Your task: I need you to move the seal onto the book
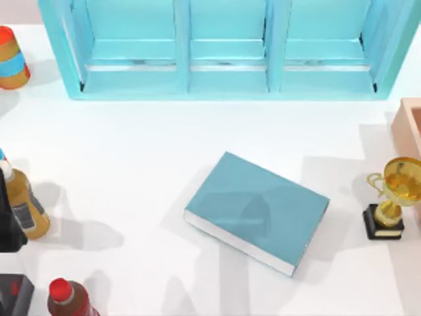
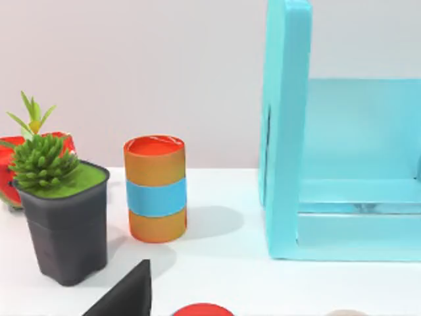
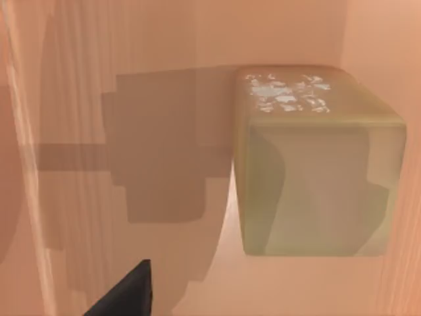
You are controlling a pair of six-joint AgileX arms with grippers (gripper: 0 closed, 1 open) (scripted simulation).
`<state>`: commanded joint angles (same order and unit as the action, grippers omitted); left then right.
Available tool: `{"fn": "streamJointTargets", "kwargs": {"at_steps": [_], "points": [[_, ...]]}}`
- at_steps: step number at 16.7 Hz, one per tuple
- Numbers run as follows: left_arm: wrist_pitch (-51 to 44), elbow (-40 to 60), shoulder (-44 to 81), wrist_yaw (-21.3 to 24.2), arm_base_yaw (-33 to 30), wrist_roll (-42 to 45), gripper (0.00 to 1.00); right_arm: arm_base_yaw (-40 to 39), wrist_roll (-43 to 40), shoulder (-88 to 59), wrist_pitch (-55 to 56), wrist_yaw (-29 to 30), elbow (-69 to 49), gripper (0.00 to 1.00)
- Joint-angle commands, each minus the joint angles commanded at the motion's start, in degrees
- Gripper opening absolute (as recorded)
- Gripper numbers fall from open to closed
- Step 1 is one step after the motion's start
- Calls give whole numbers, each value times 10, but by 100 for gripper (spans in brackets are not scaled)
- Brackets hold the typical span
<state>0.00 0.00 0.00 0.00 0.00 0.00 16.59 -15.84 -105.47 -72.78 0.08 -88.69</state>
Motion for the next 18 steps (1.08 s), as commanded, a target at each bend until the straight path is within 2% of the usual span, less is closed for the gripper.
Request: {"fn": "streamJointTargets", "kwargs": {"at_steps": [5, 13, 18], "points": [[0, 0, 0, 0, 0, 0, 100, -2, 2, -4, 24, 0, 21, 100], [0, 0, 0, 0, 0, 0, 100, -2, 2, -52, 209, 0, 156, 100], [0, 0, 0, 0, 0, 0, 100, -2, 2, -54, 216, 0, 162, 100]]}}
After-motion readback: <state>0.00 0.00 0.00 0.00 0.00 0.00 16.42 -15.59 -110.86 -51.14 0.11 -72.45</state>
